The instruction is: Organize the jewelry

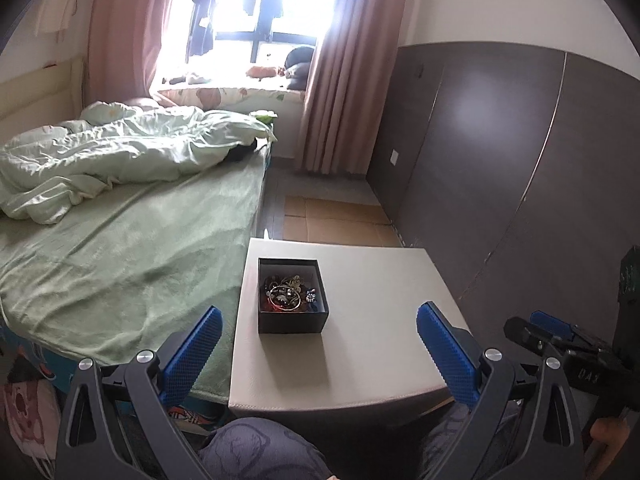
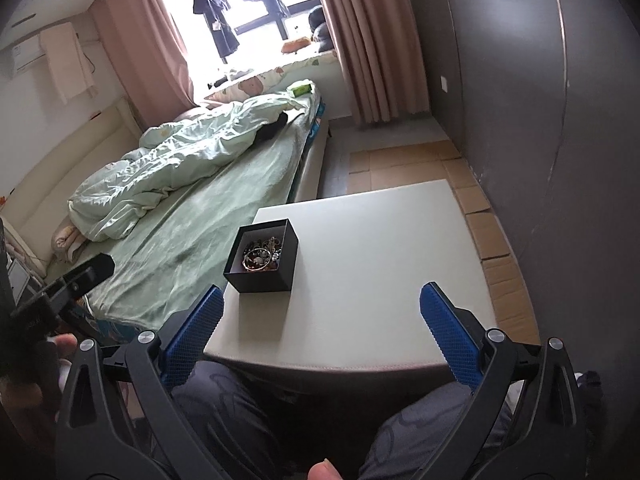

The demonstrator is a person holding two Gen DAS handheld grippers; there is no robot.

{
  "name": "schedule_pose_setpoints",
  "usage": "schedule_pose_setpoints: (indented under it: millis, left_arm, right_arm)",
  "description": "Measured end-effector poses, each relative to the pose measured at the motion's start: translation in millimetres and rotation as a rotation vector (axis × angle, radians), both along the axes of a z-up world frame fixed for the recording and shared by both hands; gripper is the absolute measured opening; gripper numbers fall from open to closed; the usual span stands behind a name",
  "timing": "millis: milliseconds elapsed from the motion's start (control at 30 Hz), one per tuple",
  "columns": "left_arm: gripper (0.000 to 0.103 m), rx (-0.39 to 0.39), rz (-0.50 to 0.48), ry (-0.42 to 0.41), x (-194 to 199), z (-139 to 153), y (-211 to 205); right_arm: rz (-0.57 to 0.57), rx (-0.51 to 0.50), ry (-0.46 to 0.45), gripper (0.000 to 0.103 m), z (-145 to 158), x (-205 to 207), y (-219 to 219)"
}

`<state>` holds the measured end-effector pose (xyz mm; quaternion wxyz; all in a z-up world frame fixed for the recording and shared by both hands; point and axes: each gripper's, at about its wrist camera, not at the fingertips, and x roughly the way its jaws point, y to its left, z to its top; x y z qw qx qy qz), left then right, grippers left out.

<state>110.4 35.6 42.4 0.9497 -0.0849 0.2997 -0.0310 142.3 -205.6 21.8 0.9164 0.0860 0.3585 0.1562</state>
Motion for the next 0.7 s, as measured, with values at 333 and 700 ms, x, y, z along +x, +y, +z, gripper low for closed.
schedule_pose_setpoints:
  millis: [333,700]
  left_arm:
    - [0.095,0.013,-0.021,-0.043,-38.1,13.0,-12.6]
    - [0.095,0.035,-0.009,-0.051,-54.8,15.9,-19.9]
  right_arm:
    - [0.009,0.004,-0.065,0.098,16.2,-43.0,-16.7]
    - [0.033,0.011,-0.078,0.098,17.7,-53.2,-23.8]
